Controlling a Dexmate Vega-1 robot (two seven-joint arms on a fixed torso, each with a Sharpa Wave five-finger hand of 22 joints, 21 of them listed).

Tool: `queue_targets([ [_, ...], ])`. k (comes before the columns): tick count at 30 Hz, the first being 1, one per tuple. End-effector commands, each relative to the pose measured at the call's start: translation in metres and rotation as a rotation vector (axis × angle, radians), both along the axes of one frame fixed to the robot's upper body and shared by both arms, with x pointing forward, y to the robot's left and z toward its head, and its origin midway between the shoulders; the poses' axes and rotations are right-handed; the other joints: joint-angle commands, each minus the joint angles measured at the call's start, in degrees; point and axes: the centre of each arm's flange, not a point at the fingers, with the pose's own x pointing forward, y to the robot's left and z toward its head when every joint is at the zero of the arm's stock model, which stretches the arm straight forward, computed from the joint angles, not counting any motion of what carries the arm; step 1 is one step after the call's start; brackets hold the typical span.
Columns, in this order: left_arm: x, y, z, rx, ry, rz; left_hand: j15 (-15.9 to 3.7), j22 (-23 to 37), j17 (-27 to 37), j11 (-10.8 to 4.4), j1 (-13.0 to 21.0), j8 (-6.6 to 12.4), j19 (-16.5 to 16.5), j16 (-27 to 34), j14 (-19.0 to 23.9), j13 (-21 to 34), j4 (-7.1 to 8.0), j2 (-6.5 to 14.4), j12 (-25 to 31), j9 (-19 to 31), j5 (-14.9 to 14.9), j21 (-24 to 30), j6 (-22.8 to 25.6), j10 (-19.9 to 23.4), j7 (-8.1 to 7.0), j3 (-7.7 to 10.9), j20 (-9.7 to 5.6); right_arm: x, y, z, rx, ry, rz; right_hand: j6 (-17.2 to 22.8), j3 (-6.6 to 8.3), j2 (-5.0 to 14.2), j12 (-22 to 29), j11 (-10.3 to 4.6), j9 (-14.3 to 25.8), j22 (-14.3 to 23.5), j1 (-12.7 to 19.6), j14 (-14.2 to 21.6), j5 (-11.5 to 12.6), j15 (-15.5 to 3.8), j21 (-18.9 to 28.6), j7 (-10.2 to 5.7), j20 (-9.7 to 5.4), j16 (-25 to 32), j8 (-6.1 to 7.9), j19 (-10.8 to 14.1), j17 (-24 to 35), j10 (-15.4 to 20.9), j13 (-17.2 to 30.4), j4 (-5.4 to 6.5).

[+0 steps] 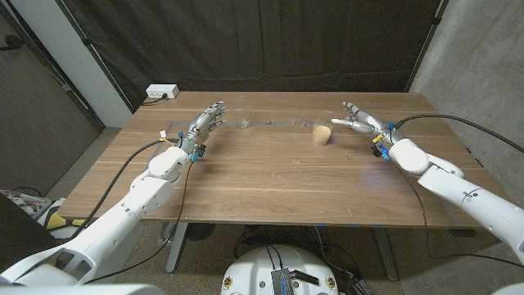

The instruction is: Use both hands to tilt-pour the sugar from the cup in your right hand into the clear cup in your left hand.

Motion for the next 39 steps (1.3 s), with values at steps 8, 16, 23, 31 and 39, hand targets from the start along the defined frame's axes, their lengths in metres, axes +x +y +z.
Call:
queue_targets([
  [8,-0.003,-0.010,0.013,0.074,0.003,0.003,-1.95,0.31,0.20,0.15,-0.42,0.05,0.47,0.41,0.51,0.15,-0.04,-0.01,0.36,0.19,0.13,-0.13,0.77,0.36,0.09,0.31,0.01,-0.011,-0.018,-0.026,-0.176,0.003,0.006,0.96,-1.27,0.23,0.42,0.05,-0.26,0.19,-0.46,0.63,0.88,0.16,-0.44,-0.18,-0.27,0.22,0.60,1.31,0.03,1.19,-0.62,0.31],
  [16,-0.002,-0.015,0.020,0.101,0.000,0.005,-2.00,0.33,0.20,0.12,-0.44,0.02,0.59,0.40,0.49,0.17,-0.06,-0.02,0.31,0.20,0.13,-0.14,0.80,0.29,0.09,0.35,-0.05,-0.007,-0.041,-0.038,-0.208,-0.008,-0.052,2.46,-2.01,0.52,0.58,-0.93,-0.57,0.20,-0.52,1.74,1.41,-1.13,-0.77,-0.63,-0.77,0.37,0.92,2.25,-0.01,2.21,-1.29,0.42],
  [23,-0.002,-0.018,0.024,0.114,-0.002,0.007,-2.12,0.35,0.20,0.00,-0.45,0.04,0.62,0.37,0.42,0.18,-0.08,-0.02,0.34,0.20,0.12,-0.17,0.95,0.42,0.11,0.39,-0.06,0.002,-0.047,-0.040,-0.221,-0.003,-0.123,2.93,-2.13,0.80,0.54,-1.32,-0.67,0.22,-0.23,1.72,1.71,-1.27,-0.98,-0.70,-0.97,0.24,1.00,2.43,-0.02,2.33,-1.56,0.37],
  [31,-0.003,-0.021,0.024,0.122,0.003,0.008,-2.09,0.37,0.21,0.07,-0.47,0.04,0.57,0.38,0.47,0.20,-0.10,-0.03,0.31,0.20,0.12,-0.24,1.03,0.38,0.10,0.44,-0.02,0.007,-0.048,-0.044,-0.167,0.007,-0.199,2.14,-2.08,1.46,0.02,-0.63,-0.85,0.23,0.93,0.94,2.35,-0.77,-1.83,-0.19,-0.74,-0.23,0.53,1.83,-0.02,1.46,-2.09,0.13],
  [39,-0.003,-0.021,0.018,0.120,0.012,0.005,-2.30,0.38,0.21,0.05,-0.47,-0.02,0.66,0.33,0.34,0.22,-0.13,-0.05,0.31,0.20,0.11,-0.27,1.01,0.44,0.04,0.48,-0.12,0.009,-0.033,-0.048,-0.189,0.034,-0.197,1.95,-2.12,1.63,-0.14,-0.54,-0.93,0.24,1.46,0.72,2.63,-0.60,-2.27,0.05,-0.56,-0.35,0.39,1.49,-0.02,1.23,-2.34,0.04],
])
